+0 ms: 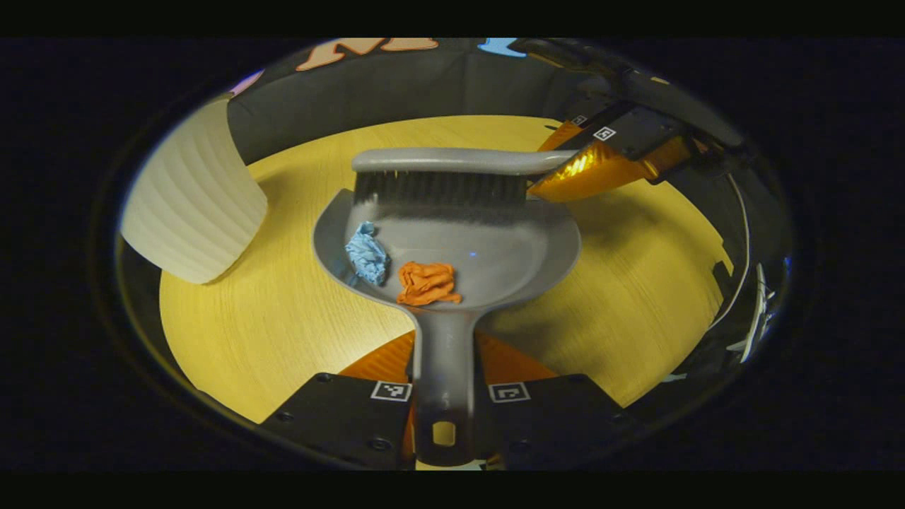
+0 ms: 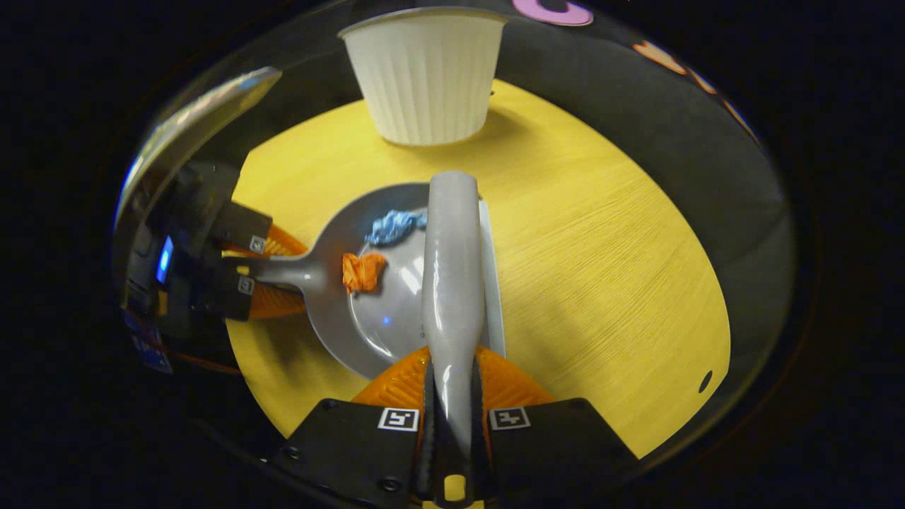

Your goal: Pick up the small broom and dustpan from the desktop, sweep the trash into the dustpan with the broom, and then empty the trash into the garbage bin.

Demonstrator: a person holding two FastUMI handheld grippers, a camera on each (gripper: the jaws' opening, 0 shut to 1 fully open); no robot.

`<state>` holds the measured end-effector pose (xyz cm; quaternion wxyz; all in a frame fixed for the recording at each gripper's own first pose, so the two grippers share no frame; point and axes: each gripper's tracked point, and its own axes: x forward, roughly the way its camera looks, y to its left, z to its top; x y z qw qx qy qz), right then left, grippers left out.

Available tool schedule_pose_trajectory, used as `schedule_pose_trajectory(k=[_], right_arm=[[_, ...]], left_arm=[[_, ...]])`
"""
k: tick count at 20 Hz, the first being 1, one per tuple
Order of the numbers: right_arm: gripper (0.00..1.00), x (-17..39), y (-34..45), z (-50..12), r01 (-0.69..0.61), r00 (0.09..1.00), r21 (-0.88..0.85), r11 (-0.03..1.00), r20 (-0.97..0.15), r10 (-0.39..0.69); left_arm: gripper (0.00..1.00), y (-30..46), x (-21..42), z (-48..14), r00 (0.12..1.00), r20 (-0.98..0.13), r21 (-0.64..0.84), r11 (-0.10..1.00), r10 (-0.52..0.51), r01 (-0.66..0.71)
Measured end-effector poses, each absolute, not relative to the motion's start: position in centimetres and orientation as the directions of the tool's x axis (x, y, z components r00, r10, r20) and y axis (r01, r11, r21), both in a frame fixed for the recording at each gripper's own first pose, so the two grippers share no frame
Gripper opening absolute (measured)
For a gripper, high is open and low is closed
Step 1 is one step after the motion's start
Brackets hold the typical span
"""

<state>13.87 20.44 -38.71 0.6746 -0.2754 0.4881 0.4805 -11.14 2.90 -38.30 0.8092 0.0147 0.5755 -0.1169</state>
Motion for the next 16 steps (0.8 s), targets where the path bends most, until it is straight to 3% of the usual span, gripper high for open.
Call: schedule_pose_trajectory(k=[3, 6, 11, 16], right_arm=[[0.22, 17.1, 19.8, -35.7, -0.804, 0.317, 0.021, 0.594, -0.831, 0.458], [0.22, 17.9, 16.7, -34.4, -0.649, 0.431, 0.055, 0.758, -0.795, 0.427], [0.22, 16.6, 14.0, -37.7, -0.531, 0.453, 0.110, 0.840, -0.801, 0.391], [0.22, 18.9, 12.8, -37.8, -0.490, 0.392, 0.186, 0.852, -0.826, 0.405]], left_arm=[[0.25, 3.3, -9.3, -36.5, 0.449, -0.891, -0.001, 0.988, -0.072, 0.155], [0.27, 2.4, -8.4, -34.5, 0.556, -0.830, 0.021, 0.994, -0.044, 0.110], [0.24, 2.7, -6.3, -33.4, 0.729, -0.685, 0.085, 0.994, 0.008, 0.068], [0.25, 3.8, -5.5, -34.6, 0.826, -0.554, 0.211, 0.977, 0.103, 0.019]])
